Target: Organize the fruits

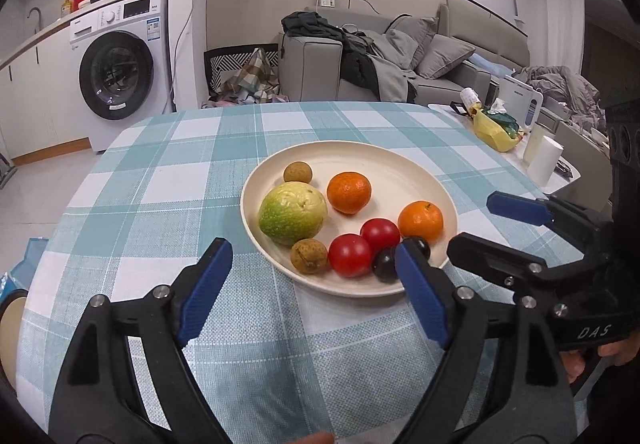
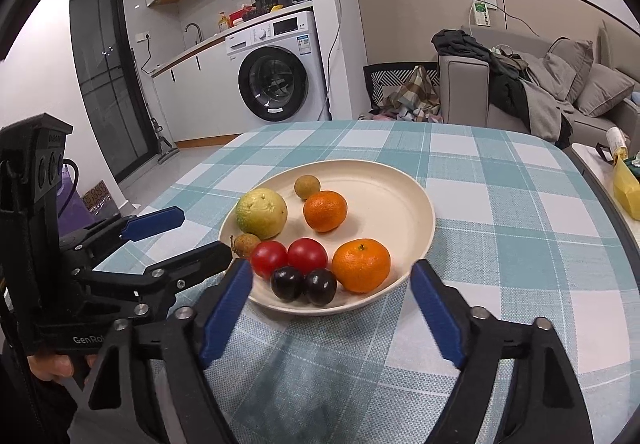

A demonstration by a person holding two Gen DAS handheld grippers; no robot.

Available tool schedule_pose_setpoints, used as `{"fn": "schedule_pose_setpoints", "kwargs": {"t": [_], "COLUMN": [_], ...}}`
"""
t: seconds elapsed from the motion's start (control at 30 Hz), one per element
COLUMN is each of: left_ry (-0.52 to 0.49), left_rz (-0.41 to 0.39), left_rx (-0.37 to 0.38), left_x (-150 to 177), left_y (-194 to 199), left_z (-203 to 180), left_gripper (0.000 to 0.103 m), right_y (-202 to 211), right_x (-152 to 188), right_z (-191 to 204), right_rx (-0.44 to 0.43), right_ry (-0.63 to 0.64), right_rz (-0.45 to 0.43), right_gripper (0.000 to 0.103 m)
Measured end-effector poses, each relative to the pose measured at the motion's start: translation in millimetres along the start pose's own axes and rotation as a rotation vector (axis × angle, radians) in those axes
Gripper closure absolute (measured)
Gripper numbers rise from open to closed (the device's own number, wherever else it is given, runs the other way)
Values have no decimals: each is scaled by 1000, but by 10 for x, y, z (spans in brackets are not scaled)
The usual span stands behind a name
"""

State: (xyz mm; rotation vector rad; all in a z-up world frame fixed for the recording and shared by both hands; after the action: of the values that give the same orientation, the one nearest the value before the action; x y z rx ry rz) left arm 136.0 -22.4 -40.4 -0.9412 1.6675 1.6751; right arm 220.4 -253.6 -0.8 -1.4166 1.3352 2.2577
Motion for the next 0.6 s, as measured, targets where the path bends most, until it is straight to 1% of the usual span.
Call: {"fn": "schedule_pose_setpoints", "kwargs": {"t": [0.07, 0.13, 0.2, 0.23, 0.43, 0.6], "left_ry": [-3, -3, -2, 1, -1, -4], "left_rz": [-10, -18, -26, -34, -59, -104], "left_rx": [2, -1, -11, -17, -25, -36], "left_x": [11, 15, 17, 21, 53, 85], "left_y": [40, 69, 97, 121, 239, 387], "left_z": [-4, -2, 3, 11, 60, 89], "left_gripper": [18, 13, 3, 1, 1, 1], "right_y": [32, 58, 79, 95, 219, 327], "right_x": [5, 15, 22, 27, 45, 70], "right_z": [14, 23, 12, 8, -52, -65], "right_rx": [-1, 4, 13, 11, 14, 3], "right_ry": [12, 27, 33, 35, 28, 42], "right_rz": [-8, -11, -17, -20, -60, -90], "right_gripper": [10, 5, 4, 1, 0, 0]}}
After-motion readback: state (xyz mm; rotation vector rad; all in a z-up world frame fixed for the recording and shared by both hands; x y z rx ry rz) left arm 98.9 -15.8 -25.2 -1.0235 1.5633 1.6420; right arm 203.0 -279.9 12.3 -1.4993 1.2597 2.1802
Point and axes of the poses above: each gripper's, at about its wrist camera, not at the fingertips, and y roughly against the way its jaws point, z to its left, x to its underside, the point moved 3 cm from there along -y, roughly the way its jaws point, and after that the axes turned 4 degrees about -x, right-handed, at the moved point
